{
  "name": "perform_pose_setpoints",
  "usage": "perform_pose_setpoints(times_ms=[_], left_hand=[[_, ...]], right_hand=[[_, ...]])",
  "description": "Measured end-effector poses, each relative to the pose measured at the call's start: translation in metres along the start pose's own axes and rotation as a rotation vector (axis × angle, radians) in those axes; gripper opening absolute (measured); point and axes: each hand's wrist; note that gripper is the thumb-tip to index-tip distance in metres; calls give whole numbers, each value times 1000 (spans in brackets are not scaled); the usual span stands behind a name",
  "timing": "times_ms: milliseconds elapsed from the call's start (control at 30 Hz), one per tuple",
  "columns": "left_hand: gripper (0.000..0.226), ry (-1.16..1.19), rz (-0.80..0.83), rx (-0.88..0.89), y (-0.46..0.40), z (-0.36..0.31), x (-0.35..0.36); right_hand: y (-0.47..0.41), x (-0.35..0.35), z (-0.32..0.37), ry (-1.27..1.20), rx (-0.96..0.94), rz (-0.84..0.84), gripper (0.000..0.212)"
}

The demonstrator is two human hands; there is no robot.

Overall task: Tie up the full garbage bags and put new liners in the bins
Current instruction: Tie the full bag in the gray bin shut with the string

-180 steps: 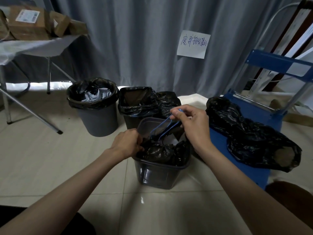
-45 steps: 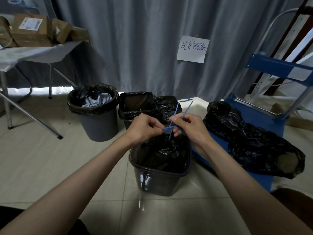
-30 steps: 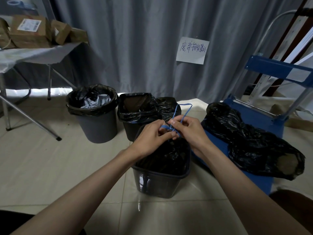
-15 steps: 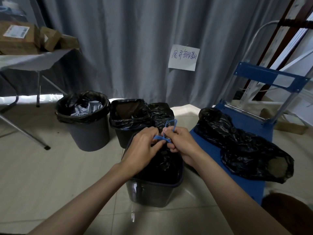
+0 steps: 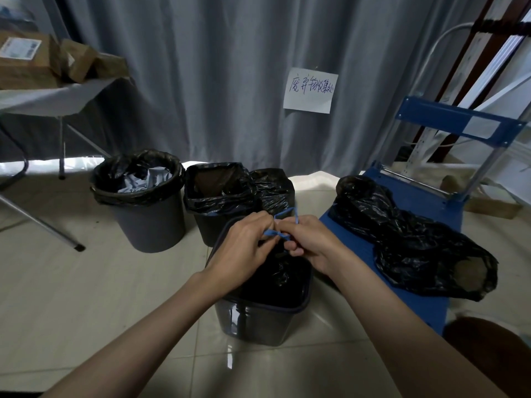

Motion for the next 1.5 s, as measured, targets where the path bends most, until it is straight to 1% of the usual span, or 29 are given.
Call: perform_pose_setpoints(times_ms=[33,67,100,133,200,267,367,400,467,500,567,633,700,733,800,867,933,967,1067,1133,1233,1267,1333,1400,1433,1500], left_hand=[[41,33,10,-23,-1,0,0],[43,75,28,-65,-2,0,-2],[39,129,50,-123,-3,2,-2],[35,201,74,-186,-3,5,-3],[38,408,101,-286,-1,9,-5],[37,592,89,-362,0,10,-7],[38,733,60,-433,0,9,-13],[33,757,52,-443,-1,7,-16],[25,803,24,-462,-1,6,-19],[24,823,4,-475,-2,6,-21],[27,847,-21,-494,-3,7,-23],[32,847,-24,-505,-3,6,-25],[24,862,-44,-517,-3,7,-27],[24,878,-60,-529,-2,8,-28],[27,931,-81,-564,-1,12,-29],[21,951,-81,-596,1,17,-30],[21,942,-95,-639,3,23,-30],[21,924,-100,-664,5,27,-30],[21,870,-151,-733,11,38,-30],[24,810,-193,-787,15,46,-32],[31,680,-237,-820,21,57,-34],[33,624,-229,-827,23,61,-33],[33,461,-163,-840,25,66,-30],[31,242,-61,-813,27,70,-25],[29,134,-4,-792,26,71,-23],[19,-64,72,-754,24,66,-22]], right_hand=[[0,-1,0,1,-17,-17,18],[0,-1,0,-5,-35,-38,16],[-1,-2,1,-12,-54,-62,16],[0,-3,2,-14,-69,-79,18],[2,-4,4,-13,-97,-78,29],[4,-5,5,27,-155,-80,33],[5,-4,5,281,-333,-135,20],[5,-4,5,365,-373,-130,22],[2,-2,2,536,-392,-103,28],[1,-2,0,628,-383,-102,28],[0,-2,-3,768,-357,-121,19],[4,2,-1,837,-368,-153,21],[8,5,3,790,-378,-143,21],[9,4,5,722,-360,-136,27],[12,-1,7,508,-302,-134,37],[14,-5,9,274,-256,-146,31],[14,-12,8,109,-242,-208,22],[14,-16,7,36,-241,-249,21],[17,-34,-4,-156,-207,-313,25],[19,-48,-16,-190,-126,-339,25],[21,-65,-35,-48,11,-423,22],[22,-68,-40,10,43,-450,23],[23,-71,-46,178,67,-490,29],[22,-69,-50,388,70,-480,37],[21,-66,-49,470,79,-451,36],[18,-59,-49,642,96,-414,27]])
Point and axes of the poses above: each hand's wrist, its own y-axis away from the middle knuckle, its own x-axis out of the palm, z = x × y, and after that the axes turned 12 degrees about z, right-handed
